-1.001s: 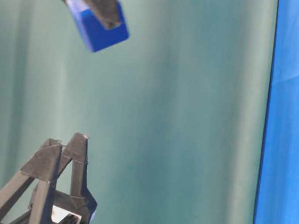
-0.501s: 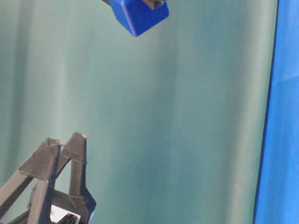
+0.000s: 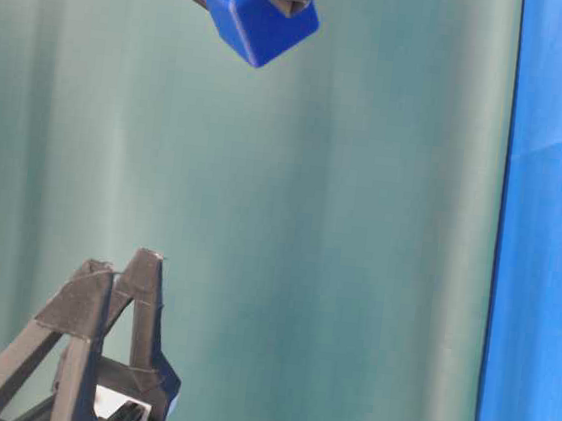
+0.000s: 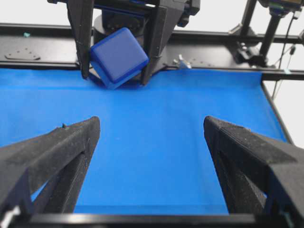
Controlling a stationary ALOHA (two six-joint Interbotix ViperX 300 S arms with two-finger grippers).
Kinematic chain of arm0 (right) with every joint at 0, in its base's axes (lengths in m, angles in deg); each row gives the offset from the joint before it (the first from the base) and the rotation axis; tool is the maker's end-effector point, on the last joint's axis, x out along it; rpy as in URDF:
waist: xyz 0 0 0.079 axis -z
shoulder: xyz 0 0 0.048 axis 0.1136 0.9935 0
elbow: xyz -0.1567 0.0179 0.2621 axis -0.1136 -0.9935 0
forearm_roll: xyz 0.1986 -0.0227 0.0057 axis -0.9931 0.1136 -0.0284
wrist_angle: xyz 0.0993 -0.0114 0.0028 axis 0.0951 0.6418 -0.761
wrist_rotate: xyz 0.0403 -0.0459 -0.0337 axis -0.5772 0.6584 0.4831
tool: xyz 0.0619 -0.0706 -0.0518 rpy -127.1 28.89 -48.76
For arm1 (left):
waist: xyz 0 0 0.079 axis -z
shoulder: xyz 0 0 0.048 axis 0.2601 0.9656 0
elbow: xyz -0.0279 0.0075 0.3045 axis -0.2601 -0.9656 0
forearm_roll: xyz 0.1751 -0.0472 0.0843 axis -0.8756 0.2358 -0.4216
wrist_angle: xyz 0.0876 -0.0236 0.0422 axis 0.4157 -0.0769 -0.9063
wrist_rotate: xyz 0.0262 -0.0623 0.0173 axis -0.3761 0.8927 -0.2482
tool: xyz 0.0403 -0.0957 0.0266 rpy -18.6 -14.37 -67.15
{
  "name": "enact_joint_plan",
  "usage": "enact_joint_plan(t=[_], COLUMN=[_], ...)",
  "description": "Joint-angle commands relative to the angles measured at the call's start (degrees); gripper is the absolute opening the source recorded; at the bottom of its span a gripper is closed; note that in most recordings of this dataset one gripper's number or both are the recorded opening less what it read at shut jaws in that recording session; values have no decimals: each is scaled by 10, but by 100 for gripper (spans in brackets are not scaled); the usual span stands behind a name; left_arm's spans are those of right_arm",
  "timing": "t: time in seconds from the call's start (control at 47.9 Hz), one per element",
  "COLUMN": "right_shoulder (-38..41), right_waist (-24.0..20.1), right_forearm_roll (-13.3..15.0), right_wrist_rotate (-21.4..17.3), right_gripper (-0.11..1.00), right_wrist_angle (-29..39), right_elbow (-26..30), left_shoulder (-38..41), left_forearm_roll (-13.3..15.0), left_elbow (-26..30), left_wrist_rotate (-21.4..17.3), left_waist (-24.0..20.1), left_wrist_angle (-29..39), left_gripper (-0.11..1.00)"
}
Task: Handover the blue block to the right arm after grasping it with the left arm, then place it in the designated position.
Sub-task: 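Carry the cube with the right gripper and lower it toward the table center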
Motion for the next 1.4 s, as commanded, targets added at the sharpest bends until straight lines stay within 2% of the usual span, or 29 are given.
enact_joint_plan(t=[0.0,0.417,0.584,0.939,1.377], right_shoulder=[-7,-4,25,156,284], right_waist=[-1,-1,-1,11,43], right_forearm_roll=[-1,0,-1,-1,-1], right_wrist_rotate=[-1,-1,-2,-3,-25], right_gripper=[46,46,46,46,46], right_wrist_angle=[-3,-1,-11,-103,-230], right_elbow=[18,17,14,23,30], left_shoulder=[-4,-5,-5,-5,-4], left_forearm_roll=[0,0,0,0,0], left_elbow=[15,15,15,15,15], left_wrist_rotate=[-1,-1,-2,-1,-1], left_waist=[2,2,2,2,2], left_wrist_angle=[-3,-3,-3,-3,-3], left_gripper=[93,93,93,93,93])
